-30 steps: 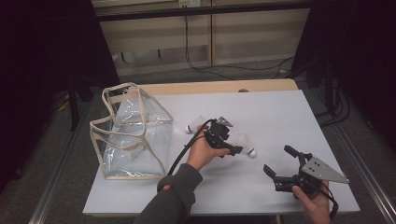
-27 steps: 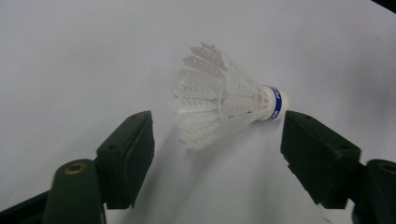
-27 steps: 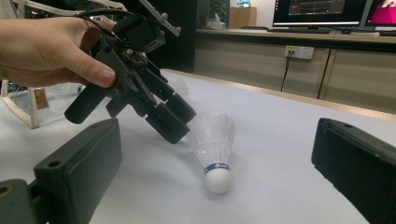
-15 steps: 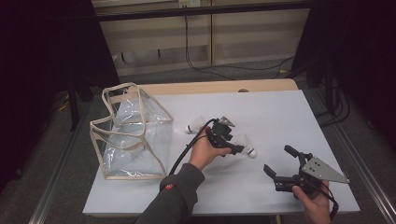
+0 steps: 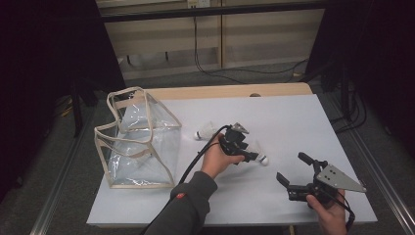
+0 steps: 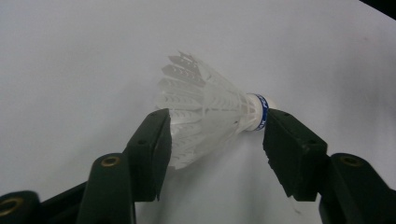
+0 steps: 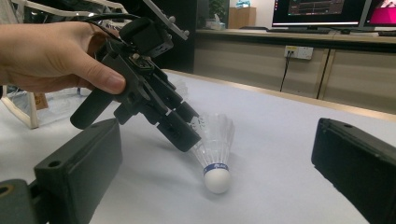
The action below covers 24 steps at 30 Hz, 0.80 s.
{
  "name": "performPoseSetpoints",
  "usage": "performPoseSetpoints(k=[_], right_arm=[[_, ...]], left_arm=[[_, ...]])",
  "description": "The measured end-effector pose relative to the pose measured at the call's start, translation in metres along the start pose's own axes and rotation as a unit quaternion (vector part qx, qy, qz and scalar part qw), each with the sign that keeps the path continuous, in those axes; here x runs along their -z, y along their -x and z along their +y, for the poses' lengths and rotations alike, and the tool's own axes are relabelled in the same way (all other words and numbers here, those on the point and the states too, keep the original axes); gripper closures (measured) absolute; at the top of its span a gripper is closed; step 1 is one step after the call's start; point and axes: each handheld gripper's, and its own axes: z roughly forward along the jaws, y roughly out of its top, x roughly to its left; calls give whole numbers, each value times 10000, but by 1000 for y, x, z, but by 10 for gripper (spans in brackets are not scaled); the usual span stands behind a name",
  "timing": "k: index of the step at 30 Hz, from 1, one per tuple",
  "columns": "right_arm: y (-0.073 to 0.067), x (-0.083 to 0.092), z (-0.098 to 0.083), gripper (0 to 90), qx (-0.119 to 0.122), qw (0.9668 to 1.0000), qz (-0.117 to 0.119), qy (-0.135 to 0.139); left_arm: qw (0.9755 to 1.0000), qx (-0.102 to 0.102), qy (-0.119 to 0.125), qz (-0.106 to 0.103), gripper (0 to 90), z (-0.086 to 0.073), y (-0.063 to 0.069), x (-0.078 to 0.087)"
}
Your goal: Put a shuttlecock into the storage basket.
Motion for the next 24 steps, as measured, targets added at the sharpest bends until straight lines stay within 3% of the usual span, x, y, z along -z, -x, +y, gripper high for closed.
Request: performPoseSetpoints(k=[12, 24], right_arm=[[0, 0, 0, 18, 9, 10000, 0, -6], [1, 0, 0, 19, 1, 10000, -15, -23]], left_arm=[[9998, -49, -60, -157, 519, 1, 2, -7], [9993, 82, -79, -367, 573, -1, 6, -14]])
